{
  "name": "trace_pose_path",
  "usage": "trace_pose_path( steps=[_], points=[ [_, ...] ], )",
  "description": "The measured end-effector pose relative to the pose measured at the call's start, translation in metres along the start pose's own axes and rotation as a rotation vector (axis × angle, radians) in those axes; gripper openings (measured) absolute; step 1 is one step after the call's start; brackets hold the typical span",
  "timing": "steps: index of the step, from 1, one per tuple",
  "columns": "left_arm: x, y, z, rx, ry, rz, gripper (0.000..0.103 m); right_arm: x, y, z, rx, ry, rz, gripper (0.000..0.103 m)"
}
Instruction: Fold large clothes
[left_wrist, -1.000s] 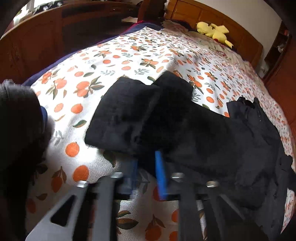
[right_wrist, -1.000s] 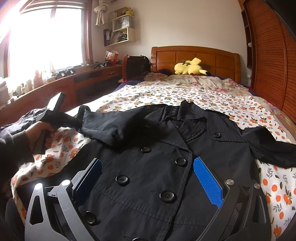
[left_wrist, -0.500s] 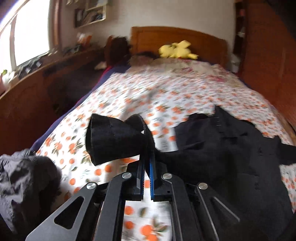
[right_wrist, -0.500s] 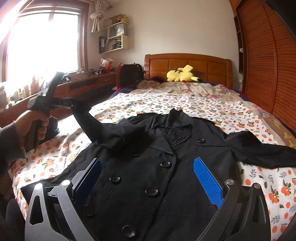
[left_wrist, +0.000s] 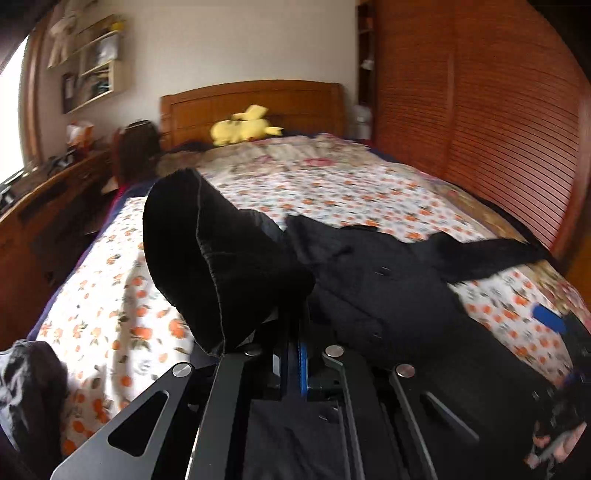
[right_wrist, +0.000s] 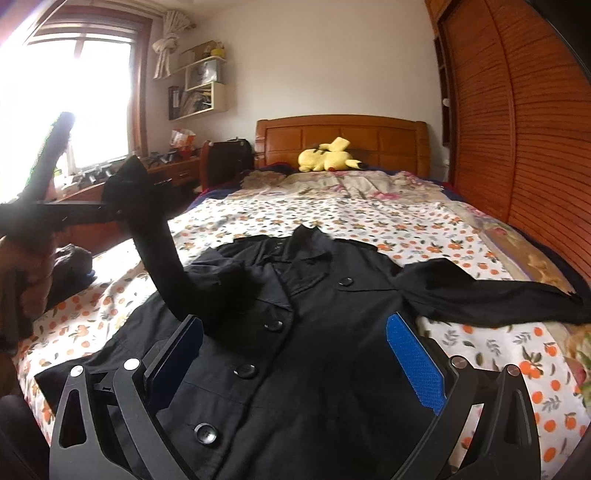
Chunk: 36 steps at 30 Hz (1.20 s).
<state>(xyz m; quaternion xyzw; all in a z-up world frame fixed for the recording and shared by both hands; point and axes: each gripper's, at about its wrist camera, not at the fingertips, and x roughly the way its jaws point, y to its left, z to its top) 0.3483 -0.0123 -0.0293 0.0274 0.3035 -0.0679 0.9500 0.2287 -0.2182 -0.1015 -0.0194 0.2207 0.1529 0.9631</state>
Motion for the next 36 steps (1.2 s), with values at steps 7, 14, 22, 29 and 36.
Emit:
trace_pose_path(
  steps=[7,14,22,29,36],
  points=[
    [-0.024,-0.042,-0.038,0.041,-0.029,-0.053,0.077,-0.013,-0.011,-0.005,0.005,0.008,-0.04,0.096],
    [-0.061,-0.051,-0.074,0.065,-0.093,-0.055,0.09,-0.01,-0.001,-0.008,-0.014,0.029,-0.025,0.096],
    [-0.08,0.014,-0.103,-0.026,-0.096,0.021,0.092,0.012,0.038,-0.013,-0.068,0.073,0.054,0.096],
    [-0.091,0.088,-0.127,-0.155,-0.1,0.105,0.093,0.033,0.096,-0.026,-0.136,0.147,0.206,0.087],
    [-0.112,0.144,-0.147,-0.245,-0.111,0.176,0.095,0.05,0.16,-0.036,-0.201,0.208,0.322,0.079]
  ],
)
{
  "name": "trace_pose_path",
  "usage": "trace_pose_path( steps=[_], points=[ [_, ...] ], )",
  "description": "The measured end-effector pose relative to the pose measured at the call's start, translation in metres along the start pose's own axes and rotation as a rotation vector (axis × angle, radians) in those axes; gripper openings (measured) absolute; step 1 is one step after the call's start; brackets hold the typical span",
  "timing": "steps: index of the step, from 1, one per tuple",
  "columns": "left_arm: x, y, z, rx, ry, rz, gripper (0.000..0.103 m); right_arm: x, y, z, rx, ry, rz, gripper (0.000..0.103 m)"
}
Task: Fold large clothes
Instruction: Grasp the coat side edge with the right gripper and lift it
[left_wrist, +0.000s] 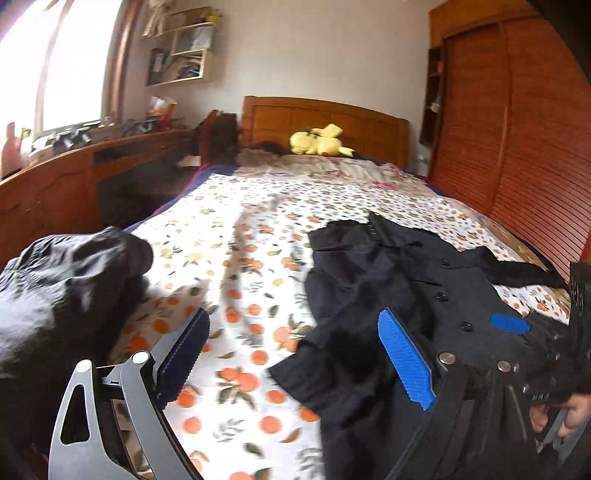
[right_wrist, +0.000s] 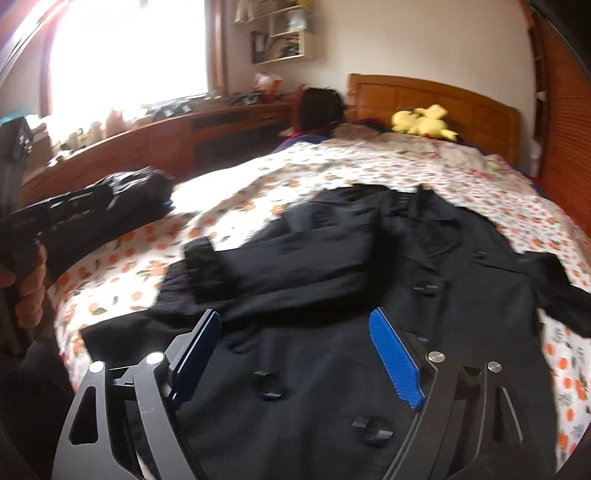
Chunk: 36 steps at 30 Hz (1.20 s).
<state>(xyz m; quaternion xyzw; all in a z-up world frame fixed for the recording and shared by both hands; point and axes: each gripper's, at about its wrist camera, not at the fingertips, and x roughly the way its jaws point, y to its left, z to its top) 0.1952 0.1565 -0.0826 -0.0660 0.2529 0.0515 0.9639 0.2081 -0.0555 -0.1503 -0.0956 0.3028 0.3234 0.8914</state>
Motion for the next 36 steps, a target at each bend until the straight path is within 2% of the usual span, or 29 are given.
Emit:
trace_pose_path(
  steps=[7,10,14,20,23,25,26,27,30,36],
  points=[
    [-0.01,0.027,-0.001,-0.025,-0.011,0.029,0.095,0.046,0.063,0.009,-0.093,0.098,0.134,0.07],
    [-0.012,0.031,-0.003,-0.032,-0.01,0.027,0.095,0.068,0.085,0.012,-0.128,0.149,0.184,0.06],
    [-0.016,0.033,-0.003,-0.022,-0.013,0.026,0.095,0.097,0.105,0.013,-0.159,0.232,0.201,0.052],
    [-0.021,0.034,-0.003,-0.007,-0.023,0.02,0.095,0.115,0.11,0.007,-0.181,0.31,0.189,0.049],
    [-0.023,0.034,-0.004,-0.008,-0.021,0.014,0.095,0.117,0.108,0.006,-0.172,0.319,0.186,0.038],
    [-0.023,0.033,-0.004,-0.003,-0.019,0.01,0.095,0.115,0.105,0.006,-0.159,0.311,0.194,0.032],
    [-0.023,0.032,-0.004,0.0,-0.019,0.008,0.095,0.113,0.102,0.007,-0.147,0.293,0.181,0.021],
    [-0.023,0.03,-0.005,0.003,-0.019,0.004,0.095,0.11,0.098,0.008,-0.13,0.275,0.171,0.014],
    [-0.023,0.028,-0.005,0.006,-0.019,-0.002,0.095,0.092,0.08,0.015,-0.055,0.208,0.196,0.009],
    [-0.022,0.016,-0.005,0.012,-0.019,-0.028,0.095,0.028,0.033,0.026,0.065,0.046,0.182,0.008]
  ],
)
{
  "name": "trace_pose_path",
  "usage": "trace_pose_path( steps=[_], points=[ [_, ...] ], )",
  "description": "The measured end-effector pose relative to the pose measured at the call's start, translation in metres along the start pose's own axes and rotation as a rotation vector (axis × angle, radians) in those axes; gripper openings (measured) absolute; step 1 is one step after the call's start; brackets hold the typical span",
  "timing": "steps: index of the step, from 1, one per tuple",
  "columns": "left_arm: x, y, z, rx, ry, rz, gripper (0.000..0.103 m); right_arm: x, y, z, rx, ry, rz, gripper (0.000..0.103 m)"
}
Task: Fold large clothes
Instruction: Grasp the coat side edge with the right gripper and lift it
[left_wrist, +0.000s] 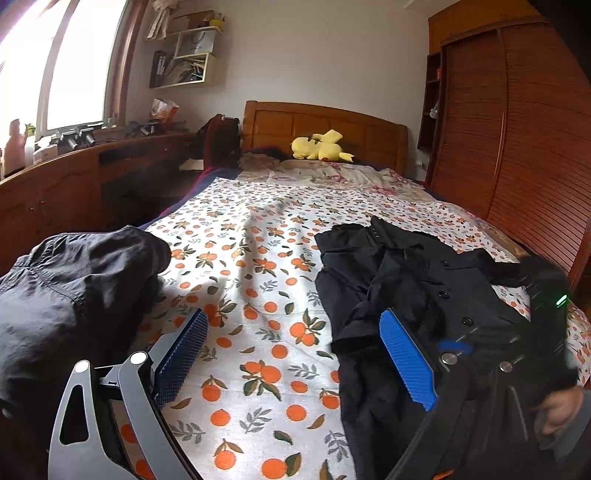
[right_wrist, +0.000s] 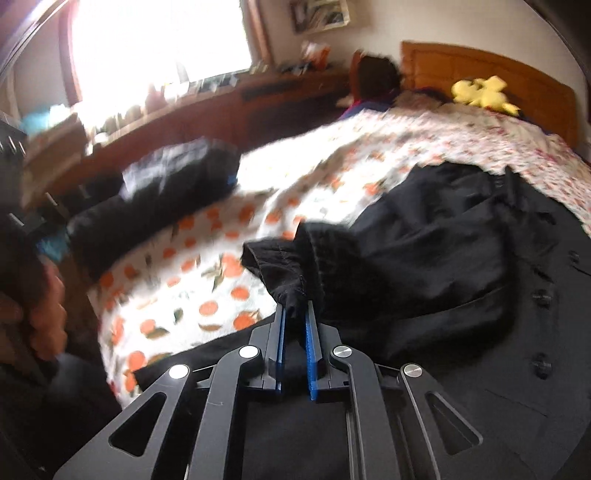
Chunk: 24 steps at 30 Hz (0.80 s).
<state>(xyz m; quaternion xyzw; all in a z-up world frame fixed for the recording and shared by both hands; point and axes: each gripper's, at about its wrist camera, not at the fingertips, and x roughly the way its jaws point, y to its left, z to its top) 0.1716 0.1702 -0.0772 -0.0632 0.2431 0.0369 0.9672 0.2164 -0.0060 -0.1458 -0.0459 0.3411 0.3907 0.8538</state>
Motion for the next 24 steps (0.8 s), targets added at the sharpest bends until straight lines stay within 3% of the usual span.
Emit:
trace_pose_path(
  steps=[8,16,24],
  points=[
    [0.005,-0.027,0.001,0.026,0.003,-0.042,0.096,-0.09,-0.049,-0.005,0.122,-0.16,-0.071,0.008],
    [0.015,-0.061,0.001,0.056,0.007,-0.086,0.096,-0.132,-0.082,-0.011,0.186,-0.272,-0.222,0.008],
    [0.03,-0.096,0.001,0.079,0.021,-0.141,0.096,-0.144,-0.121,-0.025,0.251,-0.266,-0.413,0.008]
  ],
)
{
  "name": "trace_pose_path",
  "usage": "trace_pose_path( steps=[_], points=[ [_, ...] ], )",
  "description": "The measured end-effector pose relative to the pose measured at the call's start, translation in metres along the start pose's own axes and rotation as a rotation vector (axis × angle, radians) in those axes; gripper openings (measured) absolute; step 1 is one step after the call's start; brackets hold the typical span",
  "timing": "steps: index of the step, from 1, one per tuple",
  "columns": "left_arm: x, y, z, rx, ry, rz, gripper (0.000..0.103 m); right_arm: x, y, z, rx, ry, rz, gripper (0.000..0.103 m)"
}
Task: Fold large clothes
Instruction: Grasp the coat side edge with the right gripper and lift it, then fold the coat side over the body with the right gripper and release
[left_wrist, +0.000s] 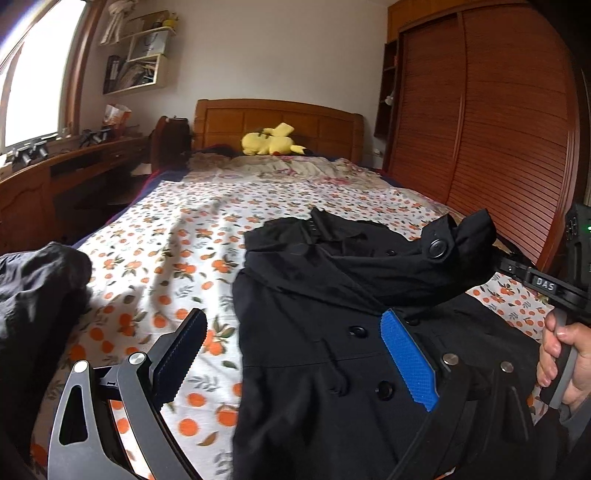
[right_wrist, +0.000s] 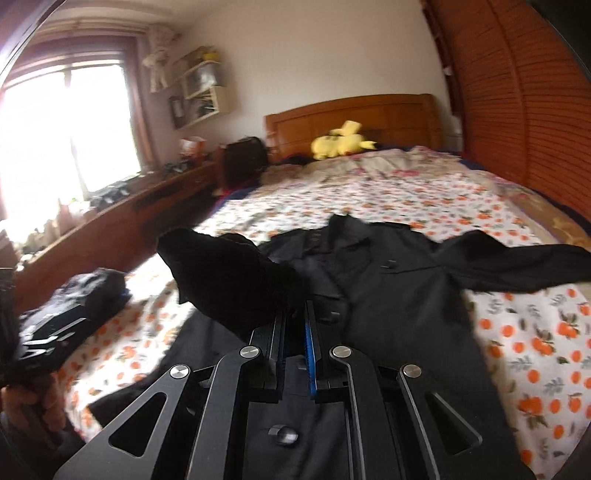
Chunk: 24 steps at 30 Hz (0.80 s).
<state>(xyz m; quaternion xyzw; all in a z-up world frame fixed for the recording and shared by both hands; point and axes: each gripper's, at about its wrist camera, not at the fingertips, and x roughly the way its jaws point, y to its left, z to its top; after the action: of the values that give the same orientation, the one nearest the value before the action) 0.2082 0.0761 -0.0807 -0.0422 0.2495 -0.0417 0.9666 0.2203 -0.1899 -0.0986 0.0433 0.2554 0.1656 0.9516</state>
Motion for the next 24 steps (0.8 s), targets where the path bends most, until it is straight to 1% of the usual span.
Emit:
trace_pose_path(
  steps=[3,4,6,9,14,19,24],
  points=[
    [0.007,-0.013,0.0,0.018,0.005,-0.011,0.096,-0.001,-0.022,-0.006,0.029,0.004,-0.098,0.008],
    [0.009,-0.018,0.0,0.027,0.006,-0.014,0.096,0.0,-0.033,-0.01,0.059,0.015,-0.122,0.008],
    [0.012,-0.024,0.0,0.039,0.007,-0.023,0.096,0.005,-0.046,-0.015,0.084,0.045,-0.142,0.008],
    [0.015,-0.033,0.0,0.05,0.009,-0.036,0.096,0.011,-0.056,-0.026,0.07,0.086,-0.177,0.008],
    [0.023,-0.041,-0.001,0.064,0.021,-0.051,0.096,0.012,-0.056,-0.044,0.023,0.143,-0.175,0.008],
    [0.027,-0.045,-0.004,0.076,0.033,-0.055,0.096,0.002,-0.038,-0.057,-0.034,0.177,-0.157,0.008],
    [0.028,-0.042,-0.005,0.077,0.036,-0.057,0.096,-0.014,-0.024,-0.066,-0.042,0.189,-0.098,0.008]
  ],
)
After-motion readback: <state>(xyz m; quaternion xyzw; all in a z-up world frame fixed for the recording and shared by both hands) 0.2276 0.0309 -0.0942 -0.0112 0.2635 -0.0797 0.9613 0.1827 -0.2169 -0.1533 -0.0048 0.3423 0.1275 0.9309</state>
